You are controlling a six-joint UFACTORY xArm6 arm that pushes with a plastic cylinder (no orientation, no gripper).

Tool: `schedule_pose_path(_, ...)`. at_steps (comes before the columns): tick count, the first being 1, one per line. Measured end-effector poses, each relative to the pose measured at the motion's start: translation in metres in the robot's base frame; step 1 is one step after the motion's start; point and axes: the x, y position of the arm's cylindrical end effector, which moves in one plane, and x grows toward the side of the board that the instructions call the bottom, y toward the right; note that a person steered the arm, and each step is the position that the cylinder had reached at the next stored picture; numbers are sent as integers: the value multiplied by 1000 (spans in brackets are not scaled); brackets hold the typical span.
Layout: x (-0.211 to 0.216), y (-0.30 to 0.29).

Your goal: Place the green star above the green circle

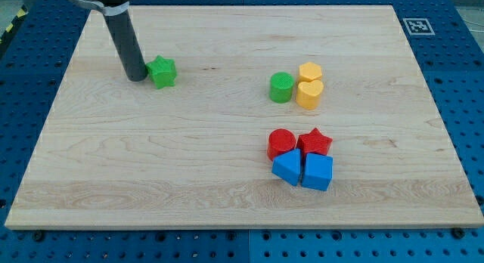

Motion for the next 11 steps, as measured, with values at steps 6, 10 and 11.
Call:
schedule_pose_path(6, 0, 86)
schedule_pose_path(10, -24, 130)
schedule_pose_path(11, -29, 147)
